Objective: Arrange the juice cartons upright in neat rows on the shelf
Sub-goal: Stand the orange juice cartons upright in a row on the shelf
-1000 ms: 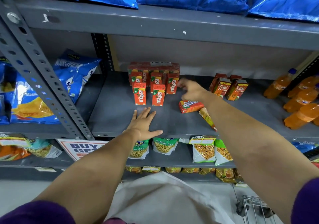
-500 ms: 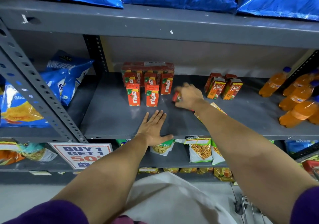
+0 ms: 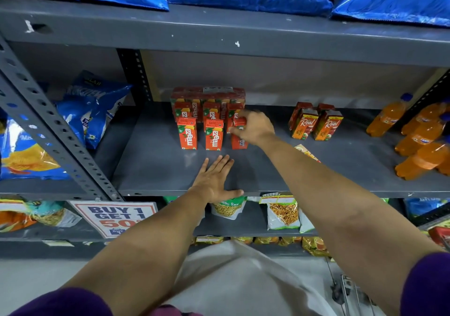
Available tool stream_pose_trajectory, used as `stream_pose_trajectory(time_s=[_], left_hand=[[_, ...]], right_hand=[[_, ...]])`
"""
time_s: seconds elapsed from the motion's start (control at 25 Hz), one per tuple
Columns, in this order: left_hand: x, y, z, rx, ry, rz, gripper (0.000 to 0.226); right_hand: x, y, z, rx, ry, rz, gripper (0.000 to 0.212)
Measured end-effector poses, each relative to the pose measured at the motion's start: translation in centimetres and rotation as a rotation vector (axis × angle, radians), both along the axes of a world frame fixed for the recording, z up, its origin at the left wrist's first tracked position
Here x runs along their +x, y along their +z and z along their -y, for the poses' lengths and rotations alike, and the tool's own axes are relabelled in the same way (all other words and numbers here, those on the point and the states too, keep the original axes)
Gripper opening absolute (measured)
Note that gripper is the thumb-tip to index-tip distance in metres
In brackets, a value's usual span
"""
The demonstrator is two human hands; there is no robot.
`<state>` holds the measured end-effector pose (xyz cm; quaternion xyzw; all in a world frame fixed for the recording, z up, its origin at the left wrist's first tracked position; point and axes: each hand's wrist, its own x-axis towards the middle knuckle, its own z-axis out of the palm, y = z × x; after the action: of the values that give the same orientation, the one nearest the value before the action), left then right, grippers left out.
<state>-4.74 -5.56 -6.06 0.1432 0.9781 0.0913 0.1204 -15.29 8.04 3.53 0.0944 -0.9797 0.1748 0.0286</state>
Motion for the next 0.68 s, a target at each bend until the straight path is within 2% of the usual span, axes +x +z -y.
stream_pose_trajectory(time_s=[0.12,0.32,0.36,0.44,0.52,0.68], left_hand=[[-0.1,0.0,0.0,0.008,0.004,0.003,0.103],[-0.1,0.3,0.0,0.042,0.01,0.026,0.103],[-0.1,0.4,0.1,0.046,0.01,0.028,0.103],[0.0,0.5,0.0,0.046,0.01,0.027,0.102],[0.0,0.5,0.0,0.044,0.01,0.024,0.102],[0.0,0.6,0.0,0.045,0.011,0.034,0.103]], right_hand=[[-0.7,0.8,-0.4,-0.056,0.055,0.037,0.043],[-0.4,1.7,-0.2,0.136,0.19,0.009,0.023],[-0.4,1.8,-0.2,0.126,0.234,0.02,0.026],[-0.4,2.4,-0.4,0.09,0.292,0.066,0.044],[-0.8,2.9,-0.6,0.129,0.322,0.107,0.056],[-1.2,2.9,-0.9,0.137,0.326,0.11,0.057]])
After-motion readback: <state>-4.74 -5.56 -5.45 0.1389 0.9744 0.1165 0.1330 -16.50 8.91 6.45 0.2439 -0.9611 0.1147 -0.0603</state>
